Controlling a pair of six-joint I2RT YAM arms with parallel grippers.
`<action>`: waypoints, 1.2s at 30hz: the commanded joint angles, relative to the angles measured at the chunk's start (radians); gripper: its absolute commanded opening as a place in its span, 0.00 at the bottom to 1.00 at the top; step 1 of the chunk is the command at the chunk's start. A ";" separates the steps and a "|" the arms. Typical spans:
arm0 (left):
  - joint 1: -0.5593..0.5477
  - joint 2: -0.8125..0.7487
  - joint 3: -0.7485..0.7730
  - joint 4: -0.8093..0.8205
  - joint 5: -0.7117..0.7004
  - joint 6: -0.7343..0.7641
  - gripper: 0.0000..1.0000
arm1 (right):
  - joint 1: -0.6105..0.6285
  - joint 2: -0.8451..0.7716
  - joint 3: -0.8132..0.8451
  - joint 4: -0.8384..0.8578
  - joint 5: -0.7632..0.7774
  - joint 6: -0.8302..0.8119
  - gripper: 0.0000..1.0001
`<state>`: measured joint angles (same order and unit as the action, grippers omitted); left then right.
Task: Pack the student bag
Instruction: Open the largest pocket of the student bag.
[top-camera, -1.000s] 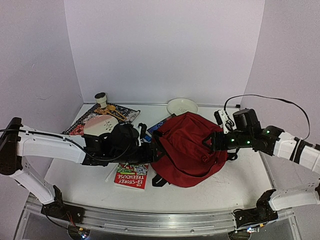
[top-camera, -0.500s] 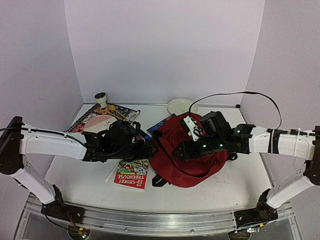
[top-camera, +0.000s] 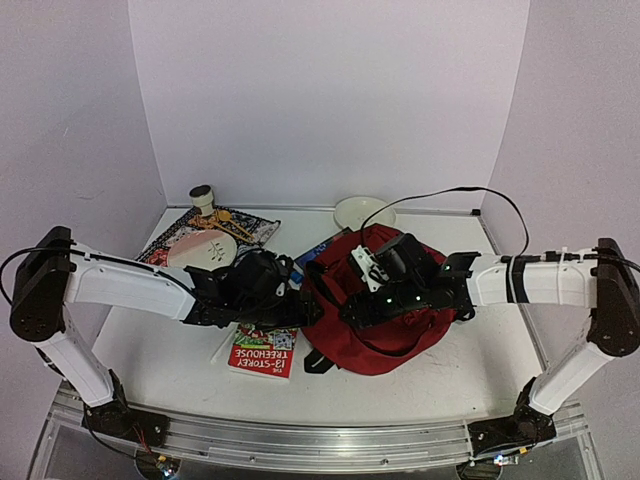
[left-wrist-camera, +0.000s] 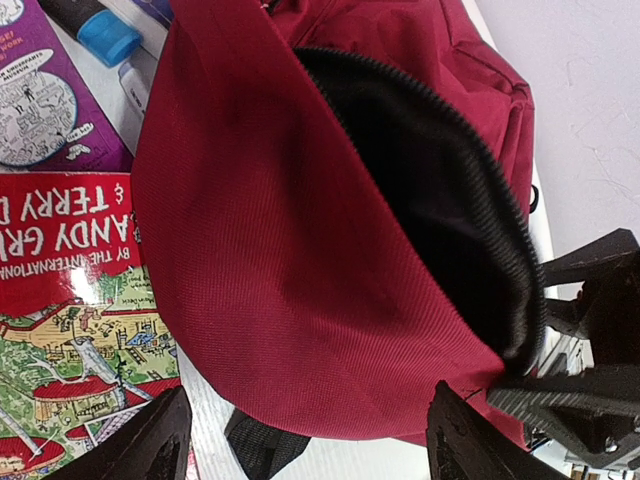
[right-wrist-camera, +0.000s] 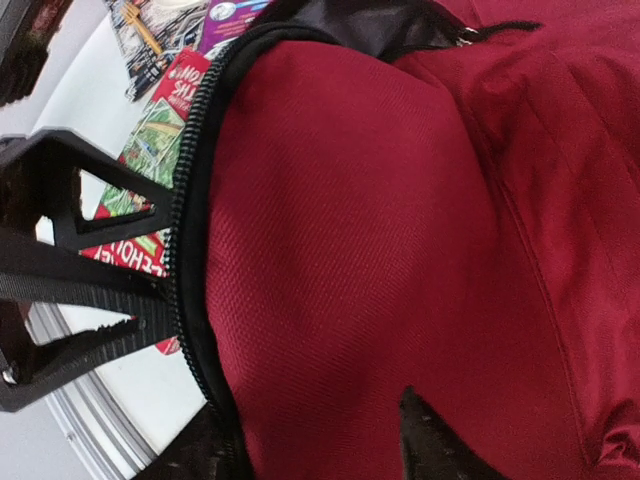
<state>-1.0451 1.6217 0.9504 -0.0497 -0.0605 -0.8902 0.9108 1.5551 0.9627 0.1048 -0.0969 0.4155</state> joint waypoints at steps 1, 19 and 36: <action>0.005 0.020 0.013 0.035 0.013 -0.007 0.81 | 0.002 -0.022 0.039 -0.048 0.075 -0.002 0.50; 0.007 -0.028 0.036 0.045 0.002 0.005 0.85 | 0.002 -0.085 0.032 -0.134 0.178 -0.028 0.33; 0.025 0.074 0.174 0.025 -0.004 0.021 0.91 | 0.002 -0.110 0.065 -0.157 0.245 -0.061 0.00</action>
<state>-1.0271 1.6538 1.0758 -0.0255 -0.0486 -0.8864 0.9108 1.4807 0.9867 -0.0143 0.1028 0.3699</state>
